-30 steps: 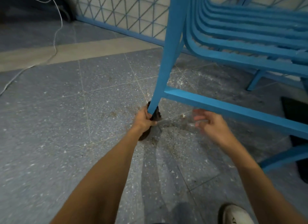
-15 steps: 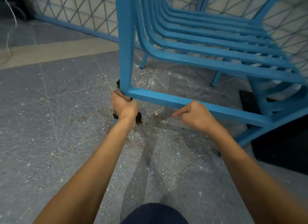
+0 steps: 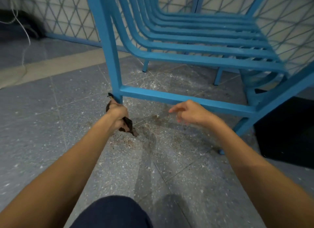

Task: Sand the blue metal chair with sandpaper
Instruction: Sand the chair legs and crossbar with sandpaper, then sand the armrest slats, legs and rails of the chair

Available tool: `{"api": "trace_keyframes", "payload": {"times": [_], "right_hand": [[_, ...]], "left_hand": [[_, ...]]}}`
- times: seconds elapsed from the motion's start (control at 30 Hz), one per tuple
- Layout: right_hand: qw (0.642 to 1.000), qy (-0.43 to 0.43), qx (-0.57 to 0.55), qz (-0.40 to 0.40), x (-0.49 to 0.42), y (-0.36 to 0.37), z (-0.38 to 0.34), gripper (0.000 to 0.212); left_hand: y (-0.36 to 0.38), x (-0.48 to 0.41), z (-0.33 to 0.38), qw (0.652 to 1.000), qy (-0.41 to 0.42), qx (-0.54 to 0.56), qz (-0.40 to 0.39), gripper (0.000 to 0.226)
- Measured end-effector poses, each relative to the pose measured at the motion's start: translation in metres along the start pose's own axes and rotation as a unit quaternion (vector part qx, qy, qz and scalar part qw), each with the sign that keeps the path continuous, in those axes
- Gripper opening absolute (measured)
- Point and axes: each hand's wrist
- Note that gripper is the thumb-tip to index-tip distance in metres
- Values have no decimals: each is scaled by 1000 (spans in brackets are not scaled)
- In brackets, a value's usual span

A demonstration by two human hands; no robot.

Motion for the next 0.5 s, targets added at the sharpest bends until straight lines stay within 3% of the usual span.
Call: {"api": "trace_keyframes", "payload": {"times": [0.07,0.17,0.3,0.37,0.43,0.5], "right_hand": [[999,7,37,-8,14,-21,18,42],[997,54,51,0,48,-62,44,30],[966,235,74,-74,91,-120,90,16],[950,302,72,-41,108,-140,121,20],[962,255,46,85,110,-145,153,20],[970,103,-99,195,106,-137,169,39]], "left_hand": [[5,24,17,998,-49,6,-50,30],[26,69,52,988,-41,-23,-149,30],[57,113,89,981,-4,-11,-196,47],[76,128,96,981,0,21,-195,47],[92,137,90,984,5,51,-171,40],[111,145,78,985,9,93,-147,35]]}}
Point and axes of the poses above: each hand's wrist, its own x-axis away from the middle knuckle, its own y-axis out of the palm, z = x × y, and after that the axes turned 8 degrees about y, right-handed
